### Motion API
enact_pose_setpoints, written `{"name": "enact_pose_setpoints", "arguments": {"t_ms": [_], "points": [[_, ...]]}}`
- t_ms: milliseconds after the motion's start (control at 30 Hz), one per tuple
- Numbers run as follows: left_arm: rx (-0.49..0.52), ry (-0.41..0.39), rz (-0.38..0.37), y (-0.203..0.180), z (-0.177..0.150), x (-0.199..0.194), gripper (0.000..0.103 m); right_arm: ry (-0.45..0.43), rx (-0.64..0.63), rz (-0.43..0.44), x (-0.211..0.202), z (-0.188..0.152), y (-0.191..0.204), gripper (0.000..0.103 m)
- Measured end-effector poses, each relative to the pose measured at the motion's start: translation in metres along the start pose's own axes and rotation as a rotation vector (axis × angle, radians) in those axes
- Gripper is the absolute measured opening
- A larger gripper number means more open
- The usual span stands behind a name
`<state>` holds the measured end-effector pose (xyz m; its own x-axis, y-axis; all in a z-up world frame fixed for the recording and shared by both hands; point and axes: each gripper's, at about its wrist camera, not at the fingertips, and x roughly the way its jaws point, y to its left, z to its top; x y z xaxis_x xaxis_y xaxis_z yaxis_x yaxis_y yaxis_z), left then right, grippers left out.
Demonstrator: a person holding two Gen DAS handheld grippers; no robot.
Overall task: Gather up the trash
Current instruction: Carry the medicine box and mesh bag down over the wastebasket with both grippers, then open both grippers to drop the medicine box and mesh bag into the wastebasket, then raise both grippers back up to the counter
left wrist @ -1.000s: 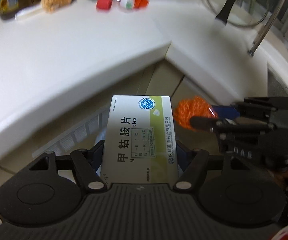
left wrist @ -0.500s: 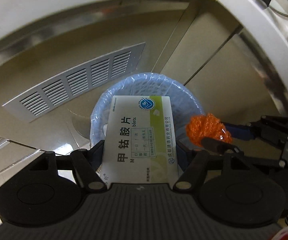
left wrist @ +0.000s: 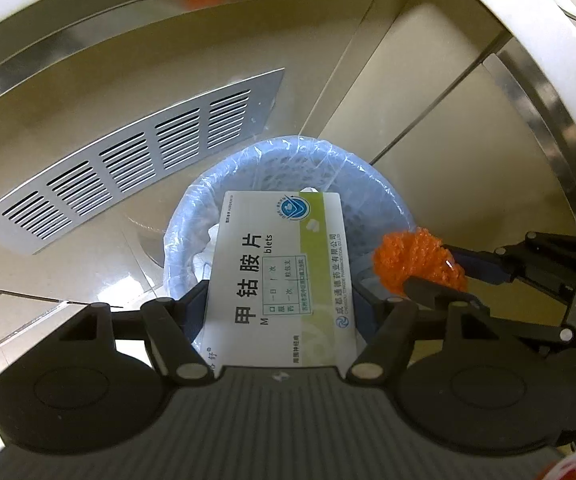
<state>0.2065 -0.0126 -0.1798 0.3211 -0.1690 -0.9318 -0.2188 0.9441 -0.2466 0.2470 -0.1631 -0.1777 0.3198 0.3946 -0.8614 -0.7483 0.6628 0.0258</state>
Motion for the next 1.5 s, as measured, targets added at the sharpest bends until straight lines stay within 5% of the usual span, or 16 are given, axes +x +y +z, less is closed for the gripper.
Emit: {"name": "enact_pose_setpoints", "arguments": {"t_ms": [200, 300, 1033, 1067, 1100, 1133, 1500], "points": [[-0.01, -0.002, -0.004, 0.001, -0.001, 0.002, 0.07, 0.022, -0.014, 0.008, 0.002, -0.001, 0.001, 0.029], [-0.019, -0.009, -0.004, 0.004, -0.002, 0.003, 0.086, 0.028, -0.011, 0.005, 0.005, -0.002, 0.0, 0.029], [-0.051, -0.054, 0.036, 0.028, -0.014, -0.026, 0.086, 0.017, 0.006, 0.039, 0.016, 0.007, 0.009, 0.031], [-0.053, -0.057, 0.038, 0.03, -0.014, -0.027, 0.086, 0.016, 0.007, 0.042, 0.018, 0.008, 0.01, 0.043], [-0.056, -0.058, 0.04, 0.031, -0.015, -0.029, 0.086, 0.01, 0.009, 0.037, 0.018, 0.009, 0.01, 0.067], [-0.06, -0.06, 0.042, 0.033, -0.016, -0.03, 0.086, -0.002, 0.016, 0.033, 0.017, 0.009, 0.01, 0.075], [-0.085, -0.087, 0.053, 0.047, -0.026, -0.047, 0.086, 0.004, 0.003, 0.027, 0.011, 0.007, 0.019, 0.076]]}}
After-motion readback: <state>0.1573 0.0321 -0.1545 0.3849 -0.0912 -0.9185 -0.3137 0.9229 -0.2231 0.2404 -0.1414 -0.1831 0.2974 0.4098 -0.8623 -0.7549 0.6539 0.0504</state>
